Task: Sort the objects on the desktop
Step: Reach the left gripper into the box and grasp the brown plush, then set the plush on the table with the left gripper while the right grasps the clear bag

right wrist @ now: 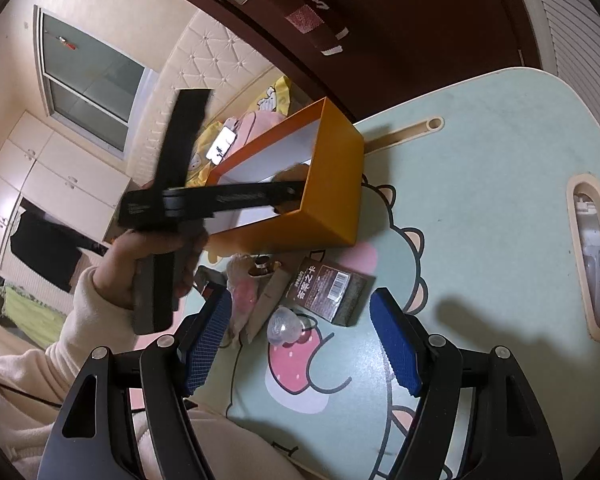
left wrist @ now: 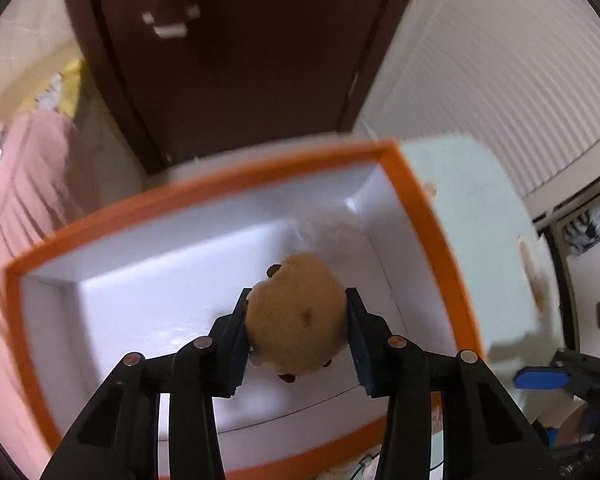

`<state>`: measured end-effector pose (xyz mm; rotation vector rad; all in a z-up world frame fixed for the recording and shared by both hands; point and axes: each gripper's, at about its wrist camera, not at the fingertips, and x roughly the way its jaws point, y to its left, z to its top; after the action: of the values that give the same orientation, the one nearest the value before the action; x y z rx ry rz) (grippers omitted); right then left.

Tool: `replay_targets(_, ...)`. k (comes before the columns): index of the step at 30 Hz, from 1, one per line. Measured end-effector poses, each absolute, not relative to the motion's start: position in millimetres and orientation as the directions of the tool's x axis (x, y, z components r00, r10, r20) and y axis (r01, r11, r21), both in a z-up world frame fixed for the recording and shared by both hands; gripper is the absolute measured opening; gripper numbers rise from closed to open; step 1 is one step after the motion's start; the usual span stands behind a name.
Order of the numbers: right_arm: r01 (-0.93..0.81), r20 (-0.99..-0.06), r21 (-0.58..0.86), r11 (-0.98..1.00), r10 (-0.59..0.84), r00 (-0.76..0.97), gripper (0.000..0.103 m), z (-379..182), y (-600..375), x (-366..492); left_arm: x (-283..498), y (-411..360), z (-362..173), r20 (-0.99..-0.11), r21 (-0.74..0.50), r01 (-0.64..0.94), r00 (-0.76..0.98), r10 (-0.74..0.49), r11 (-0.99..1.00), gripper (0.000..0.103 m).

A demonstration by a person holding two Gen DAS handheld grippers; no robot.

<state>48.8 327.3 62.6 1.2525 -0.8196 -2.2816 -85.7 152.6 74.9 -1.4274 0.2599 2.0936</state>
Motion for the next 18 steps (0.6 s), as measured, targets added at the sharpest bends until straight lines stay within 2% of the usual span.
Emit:
replay_targets(5, 0.075, -0.624, 0.653, -0.754, -0.591, -0.511, 0.072, 65.1, 324.2, 48.0, -64.3, 102.4, 135.2, -0.831, -0.238, -0.54, -0.316, 0.457, -0.807, 0.042)
replay_targets(8, 0.077, -0.626, 0.65, -0.756, -0.59, -0.51, 0.072, 66.4, 322.0, 46.8, -40.5, 75.9, 148.6, -0.813, -0.254, -0.529, -0.337, 0.475, -0.81, 0.042)
replay_targets(13, 0.08, -0.637, 0.639, -0.765, -0.584, -0.503, 0.072, 69.1, 315.6, 43.8, -3.1, 42.5, 123.9, -0.822, -0.28, -0.492, -0.322, 0.47, -0.825, 0.042)
replay_targets(18, 0.1, -0.65, 0.618, -0.78, -0.578, -0.494, 0.072, 75.2, 305.2, 42.5, 15.3, 10.9, 81.4, -0.808, -0.36, -0.405, -0.316, 0.498, -0.84, 0.042)
